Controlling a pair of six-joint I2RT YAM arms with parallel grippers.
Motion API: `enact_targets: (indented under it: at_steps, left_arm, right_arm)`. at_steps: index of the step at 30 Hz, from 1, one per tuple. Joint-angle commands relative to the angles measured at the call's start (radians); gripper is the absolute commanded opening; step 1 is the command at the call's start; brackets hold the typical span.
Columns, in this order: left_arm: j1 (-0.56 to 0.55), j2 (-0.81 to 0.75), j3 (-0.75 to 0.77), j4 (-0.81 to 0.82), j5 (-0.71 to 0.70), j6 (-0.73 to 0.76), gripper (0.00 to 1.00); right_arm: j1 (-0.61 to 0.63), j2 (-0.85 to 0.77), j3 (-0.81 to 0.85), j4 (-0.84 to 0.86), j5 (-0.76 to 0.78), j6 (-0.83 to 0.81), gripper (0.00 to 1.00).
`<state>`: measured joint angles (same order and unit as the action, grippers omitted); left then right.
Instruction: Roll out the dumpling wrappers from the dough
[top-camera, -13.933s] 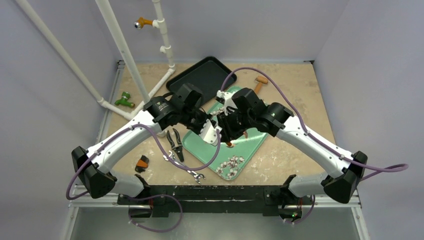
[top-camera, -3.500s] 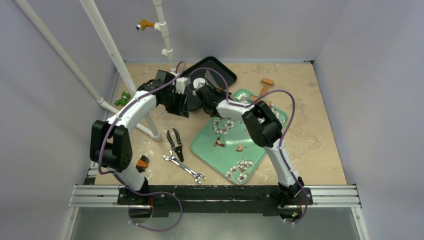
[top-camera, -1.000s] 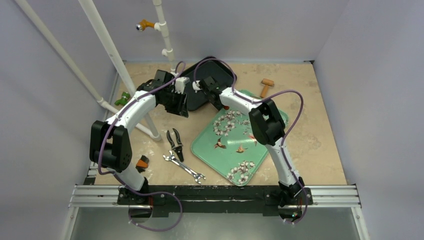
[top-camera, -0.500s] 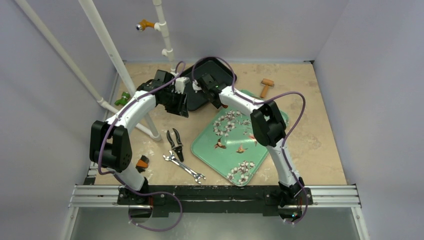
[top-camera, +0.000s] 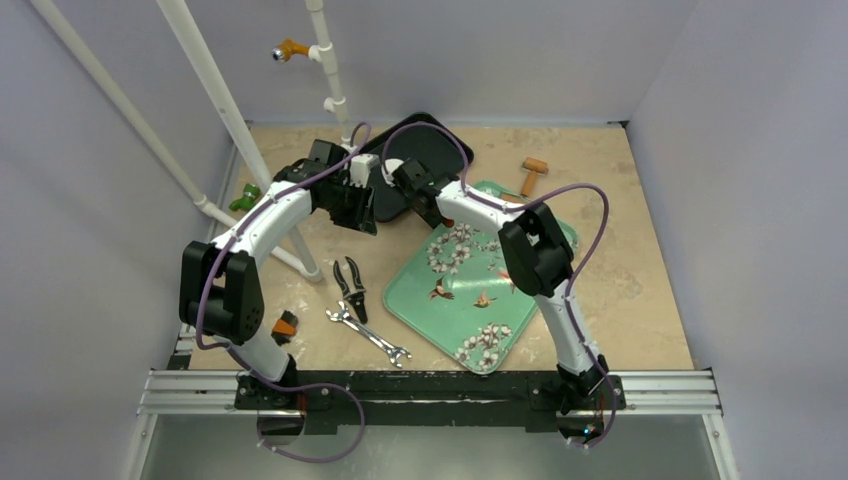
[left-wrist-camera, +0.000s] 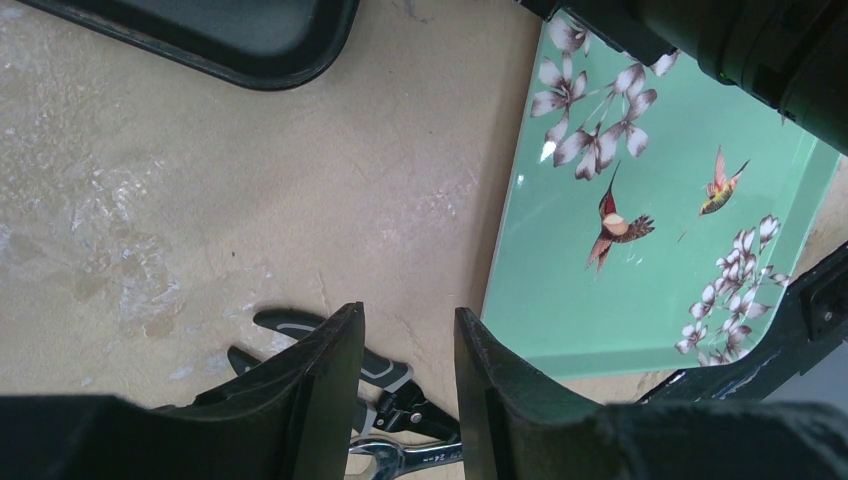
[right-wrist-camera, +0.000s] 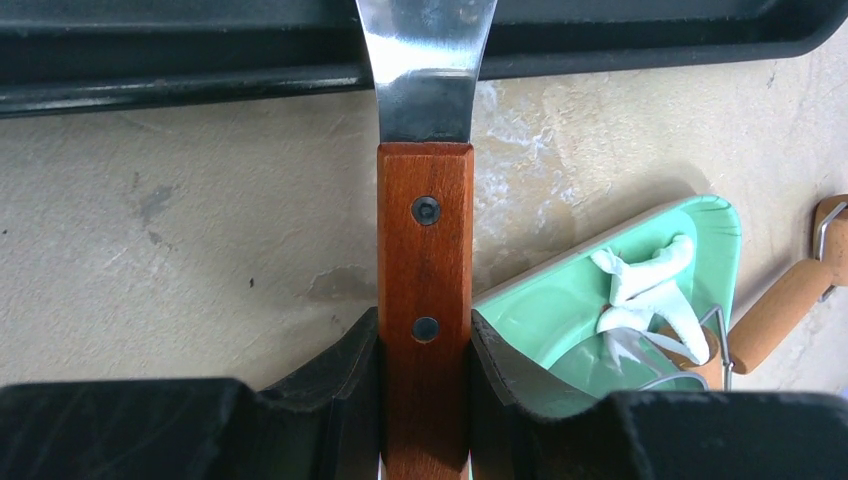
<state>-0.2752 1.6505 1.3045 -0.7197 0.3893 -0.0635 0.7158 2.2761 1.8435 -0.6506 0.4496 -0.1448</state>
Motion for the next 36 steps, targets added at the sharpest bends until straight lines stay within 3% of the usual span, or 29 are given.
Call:
enact_targets:
  at_steps: [1, 7, 22, 27, 32, 36]
  left_arm:
    - [0.021, -0.027, -0.003, 0.021, 0.017, 0.005, 0.38]
    - [0.021, -0.026, -0.004, 0.024, 0.019, 0.005, 0.38]
    - [0.021, -0.032, -0.004, 0.024, 0.023, 0.004, 0.38]
    - [0.021, -0.034, -0.002, 0.02, 0.033, 0.007, 0.38]
    - [0.021, -0.051, -0.008, 0.013, 0.042, 0.032, 0.38]
    - [0.021, -0.062, -0.02, 0.016, 0.069, 0.053, 0.38]
  right_arm:
    - [0.014, -0.057, -0.023, -0.035, -0.019, 0.034, 0.0]
    - [0.021, -0.084, -0.026, -0.037, 0.014, 0.008, 0.0]
    - [0.019, -0.109, 0.141, -0.055, -0.005, 0.011, 0.0]
    - [-0.013, -0.151, 0.14, -0.086, -0.017, 0.072, 0.0]
    - [-0.095, -0.349, -0.052, -0.018, -0.153, 0.165, 0.0]
    - [-0.112, -0.472, -0.236, -0.113, -0.188, 0.305, 0.0]
